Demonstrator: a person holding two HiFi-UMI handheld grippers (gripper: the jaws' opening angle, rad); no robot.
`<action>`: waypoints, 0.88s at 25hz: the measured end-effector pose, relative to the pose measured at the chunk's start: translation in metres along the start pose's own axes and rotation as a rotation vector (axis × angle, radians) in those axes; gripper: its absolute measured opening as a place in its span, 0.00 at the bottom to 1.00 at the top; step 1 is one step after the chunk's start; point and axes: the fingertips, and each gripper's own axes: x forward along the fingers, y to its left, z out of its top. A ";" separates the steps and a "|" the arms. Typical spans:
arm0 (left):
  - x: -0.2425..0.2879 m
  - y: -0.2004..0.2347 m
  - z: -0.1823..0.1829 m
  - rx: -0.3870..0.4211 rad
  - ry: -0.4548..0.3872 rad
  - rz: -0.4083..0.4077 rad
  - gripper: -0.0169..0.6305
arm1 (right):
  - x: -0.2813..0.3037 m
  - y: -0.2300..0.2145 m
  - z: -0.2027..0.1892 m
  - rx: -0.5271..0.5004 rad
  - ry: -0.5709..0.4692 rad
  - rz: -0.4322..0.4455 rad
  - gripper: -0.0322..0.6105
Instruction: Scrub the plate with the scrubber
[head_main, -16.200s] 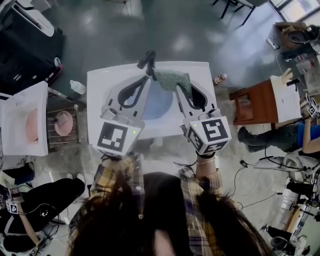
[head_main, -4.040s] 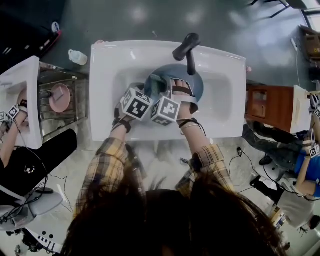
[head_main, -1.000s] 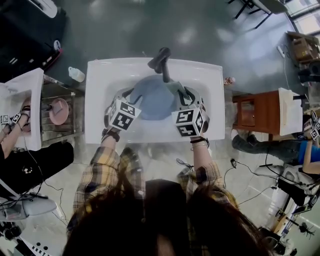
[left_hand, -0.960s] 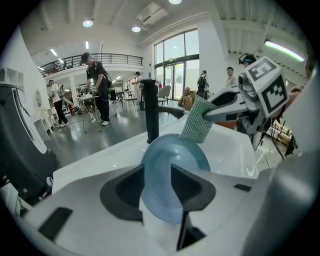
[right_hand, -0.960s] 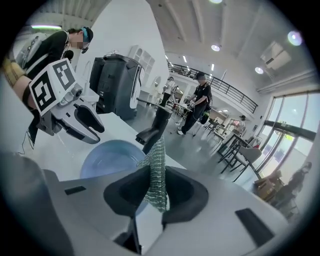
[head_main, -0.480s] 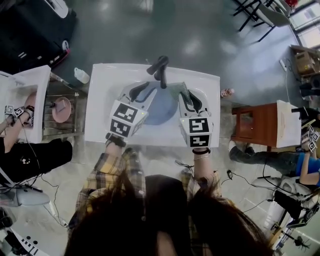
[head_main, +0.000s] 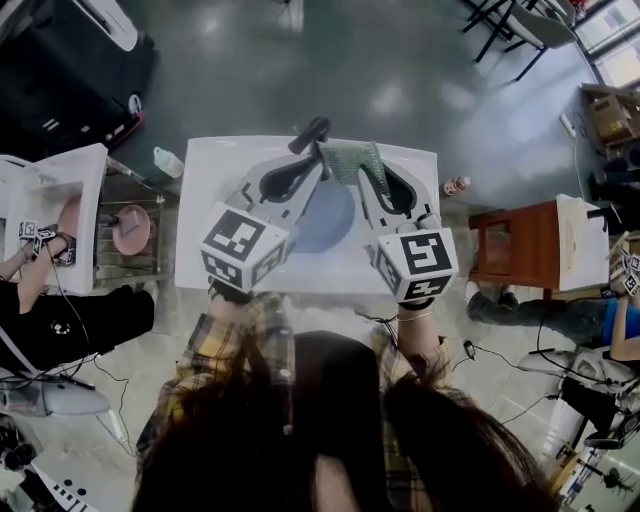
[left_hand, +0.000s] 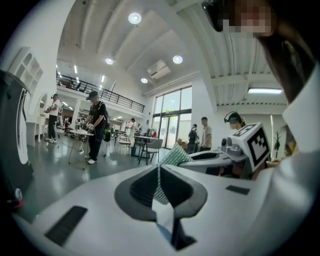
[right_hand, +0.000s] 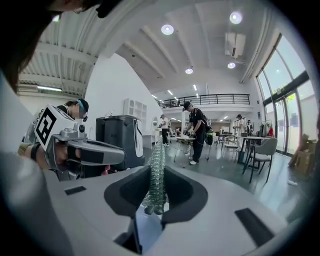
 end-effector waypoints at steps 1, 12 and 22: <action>-0.001 -0.005 0.006 -0.011 -0.021 -0.012 0.06 | -0.002 0.000 0.005 -0.001 -0.012 0.009 0.20; -0.006 -0.029 0.039 0.005 -0.110 -0.055 0.05 | -0.016 0.002 0.038 -0.004 -0.117 0.043 0.20; -0.014 -0.023 0.041 -0.037 -0.111 -0.026 0.05 | -0.012 0.010 0.039 0.014 -0.123 0.078 0.20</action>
